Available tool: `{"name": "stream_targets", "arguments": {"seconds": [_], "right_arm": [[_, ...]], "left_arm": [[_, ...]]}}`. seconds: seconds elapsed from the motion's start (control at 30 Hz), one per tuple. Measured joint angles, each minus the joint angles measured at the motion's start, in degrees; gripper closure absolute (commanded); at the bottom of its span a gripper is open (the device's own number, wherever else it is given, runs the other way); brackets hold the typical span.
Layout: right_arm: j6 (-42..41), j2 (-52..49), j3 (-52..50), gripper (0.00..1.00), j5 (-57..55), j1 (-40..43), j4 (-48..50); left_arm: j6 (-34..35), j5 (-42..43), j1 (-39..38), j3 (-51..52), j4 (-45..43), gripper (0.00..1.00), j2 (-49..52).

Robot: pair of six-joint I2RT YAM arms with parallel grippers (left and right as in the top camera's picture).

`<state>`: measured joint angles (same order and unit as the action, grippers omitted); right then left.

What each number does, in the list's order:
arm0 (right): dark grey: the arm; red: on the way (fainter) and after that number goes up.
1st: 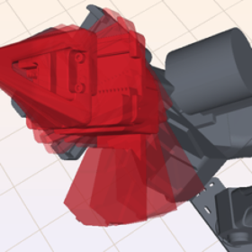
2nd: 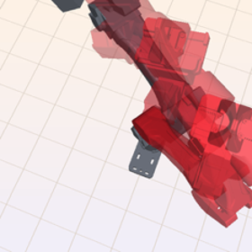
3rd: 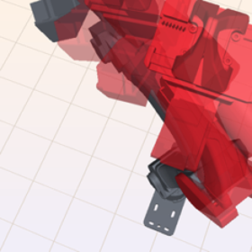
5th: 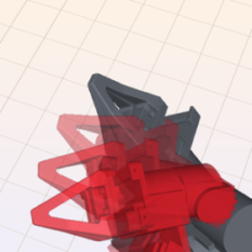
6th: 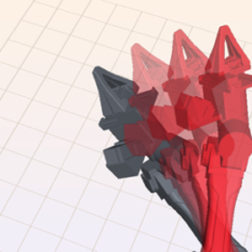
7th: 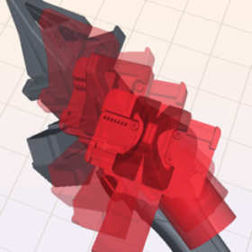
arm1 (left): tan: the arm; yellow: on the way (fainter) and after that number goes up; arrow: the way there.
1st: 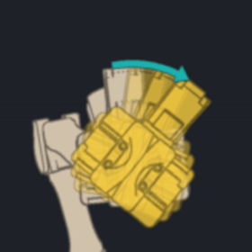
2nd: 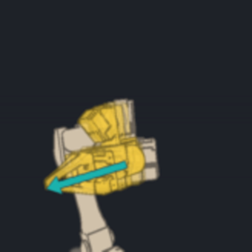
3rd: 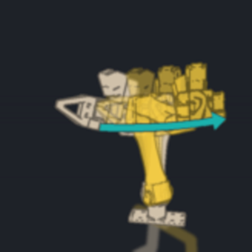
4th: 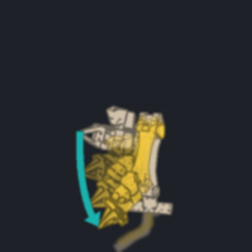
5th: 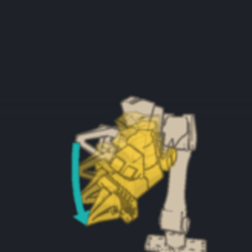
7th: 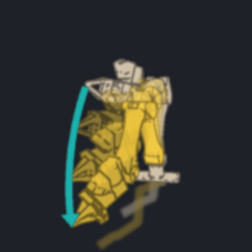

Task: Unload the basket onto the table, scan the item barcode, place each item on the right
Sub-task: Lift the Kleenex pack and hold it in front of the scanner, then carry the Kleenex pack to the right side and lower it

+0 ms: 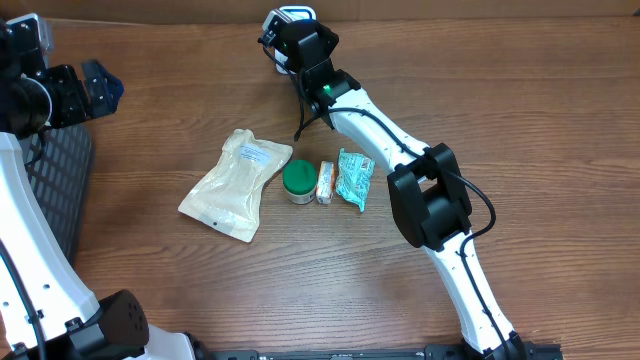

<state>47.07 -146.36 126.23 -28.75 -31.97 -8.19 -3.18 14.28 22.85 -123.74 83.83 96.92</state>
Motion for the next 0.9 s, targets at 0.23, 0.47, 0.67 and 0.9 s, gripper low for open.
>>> {"name": "stream_targets", "arguments": {"seconds": [0.23,0.47,0.67,0.9], "right_arm": [[-7.34,0.57,0.0,0.96,0.28,-0.17,-3.08],[-23.82,9.55,-0.09,0.96,8.98,-0.11,-21.07],[-44.37,25.81,-0.13,0.96,24.26,2.71,-39.71],[-54.62,37.38,0.52,0.96,33.11,12.87,-63.12]], "left_arm": [[0.0,0.0,0.02,0.0,0.0,0.0,0.0],[0.0,0.02,0.02,0.0,0.02,0.0,0.0],[0.0,0.0,0.02,0.0,0.04,0.0,0.0],[0.0,0.0,0.02,0.0,0.02,0.0,0.0]]}}
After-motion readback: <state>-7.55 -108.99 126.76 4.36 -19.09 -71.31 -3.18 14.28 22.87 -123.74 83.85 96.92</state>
